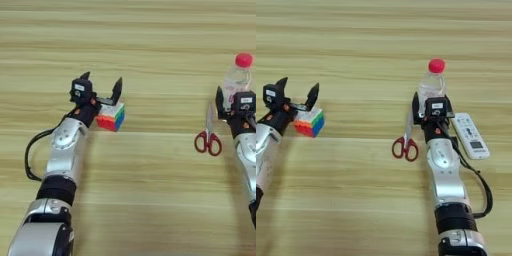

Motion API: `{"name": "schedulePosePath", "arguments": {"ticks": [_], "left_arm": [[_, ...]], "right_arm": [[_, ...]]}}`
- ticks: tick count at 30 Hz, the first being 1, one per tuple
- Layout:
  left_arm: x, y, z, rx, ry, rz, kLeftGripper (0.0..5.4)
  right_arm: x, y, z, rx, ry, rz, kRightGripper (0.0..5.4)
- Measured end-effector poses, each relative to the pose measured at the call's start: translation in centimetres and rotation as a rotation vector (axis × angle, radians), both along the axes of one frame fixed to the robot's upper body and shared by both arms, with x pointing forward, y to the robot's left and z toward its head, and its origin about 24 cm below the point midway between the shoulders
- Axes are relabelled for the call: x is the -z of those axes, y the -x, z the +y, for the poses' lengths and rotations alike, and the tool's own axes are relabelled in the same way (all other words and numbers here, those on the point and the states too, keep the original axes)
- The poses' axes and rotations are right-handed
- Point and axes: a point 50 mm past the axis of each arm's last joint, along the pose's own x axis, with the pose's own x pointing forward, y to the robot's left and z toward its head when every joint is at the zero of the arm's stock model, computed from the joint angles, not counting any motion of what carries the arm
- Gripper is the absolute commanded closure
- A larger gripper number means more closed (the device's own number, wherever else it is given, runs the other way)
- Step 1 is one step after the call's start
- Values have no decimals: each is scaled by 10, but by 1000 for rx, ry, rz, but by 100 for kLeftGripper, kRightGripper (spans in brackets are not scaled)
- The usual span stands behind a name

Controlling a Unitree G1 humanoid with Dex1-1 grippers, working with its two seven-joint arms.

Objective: Move the objects on the table

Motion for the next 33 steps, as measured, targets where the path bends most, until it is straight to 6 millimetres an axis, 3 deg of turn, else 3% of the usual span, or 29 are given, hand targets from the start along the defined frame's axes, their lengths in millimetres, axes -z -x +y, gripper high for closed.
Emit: {"name": "schedulePosePath", "arguments": {"ticks": [9, 15, 33], "left_arm": [[-8, -7, 33, -169, 6, -49, 0], [-6, -7, 32, -170, 9, -49, 0], [-7, -7, 31, -166, 14, -50, 0]], "right_arm": [[6, 1, -7, 24, 8, 29, 222], [18, 3, -8, 27, 6, 79, 222], [21, -3, -6, 9, 19, 71, 222]]}}
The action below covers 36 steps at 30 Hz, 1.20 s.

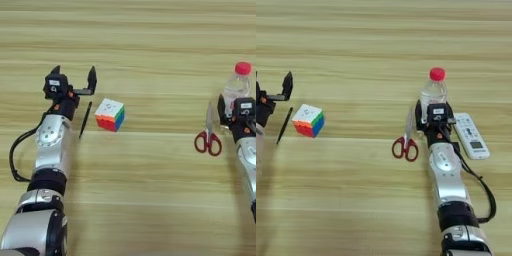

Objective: Move the objects on the table

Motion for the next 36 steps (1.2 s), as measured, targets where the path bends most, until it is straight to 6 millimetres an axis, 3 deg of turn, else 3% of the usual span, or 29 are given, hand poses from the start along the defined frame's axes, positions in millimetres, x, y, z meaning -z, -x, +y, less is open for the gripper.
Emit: {"name": "schedulePosePath", "arguments": {"ticks": [7, 14, 25, 36], "left_arm": [[-2, 0, -1, 2, 4, -9, 0], [-2, 0, 0, -5, 7, -12, 0], [-3, 0, 0, -7, 7, -13, 0], [-3, 0, 0, -8, 7, -13, 0]], "right_arm": [[1, -3, 1, -8, 0, 2, 222], [2, -4, 1, -18, 1, 12, 119], [11, -1, 2, -20, -2, 52, 5], [11, -1, 3, -22, -1, 53, 2]]}}
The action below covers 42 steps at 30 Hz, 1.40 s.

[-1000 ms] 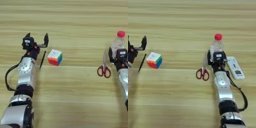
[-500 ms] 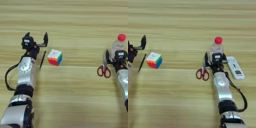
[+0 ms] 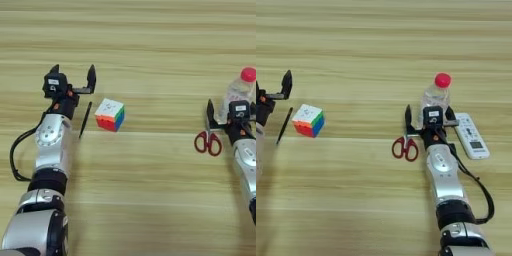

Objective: Move the objects on the table

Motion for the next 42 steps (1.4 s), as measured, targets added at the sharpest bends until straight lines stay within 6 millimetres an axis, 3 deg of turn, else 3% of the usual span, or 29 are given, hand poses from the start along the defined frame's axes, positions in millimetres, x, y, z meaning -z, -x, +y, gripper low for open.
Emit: {"name": "schedulePosePath", "arguments": {"ticks": [16, 24, 29, 42], "left_arm": [[-8, 0, -4, -5, 5, -36, 0], [-6, 2, -5, -30, 17, -34, 0], [-2, 4, -3, -66, 19, -15, 0], [9, 5, 8, -130, 2, 46, 0]], "right_arm": [[-10, 15, -5, -27, 43, -15, 2], [-10, 36, -19, -60, 99, 23, 2], [4, 55, -25, -73, 74, 93, 2], [-2, 70, -66, 24, 138, 110, 2]]}}
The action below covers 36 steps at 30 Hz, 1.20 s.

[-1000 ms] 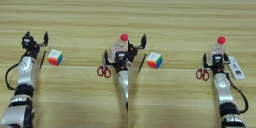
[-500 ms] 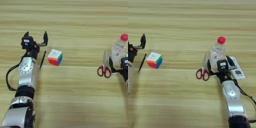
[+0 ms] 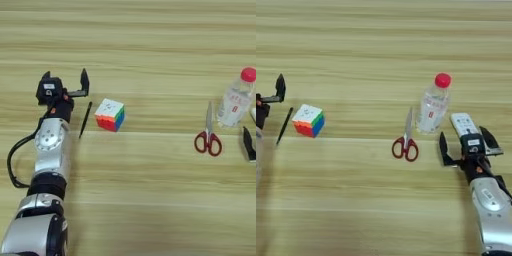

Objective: Move the objects on the table

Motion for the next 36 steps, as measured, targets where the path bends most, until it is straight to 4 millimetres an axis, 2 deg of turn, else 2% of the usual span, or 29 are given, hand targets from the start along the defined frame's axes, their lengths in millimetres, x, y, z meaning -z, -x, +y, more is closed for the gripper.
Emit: {"name": "schedulePosePath", "arguments": {"ticks": [6, 10, 24, 36], "left_arm": [[0, 0, 1, -1, -5, 0, 0], [0, 0, 1, -1, -6, 0, 0], [0, 0, 1, 0, -7, 0, 0], [0, 0, 0, 0, -7, -2, 0]], "right_arm": [[8, 1, -16, 65, -55, 30, 2], [14, 0, -18, 71, -85, 61, 2], [18, -10, -27, 75, -200, 98, 2], [17, -13, -25, 58, -218, 125, 138]]}}
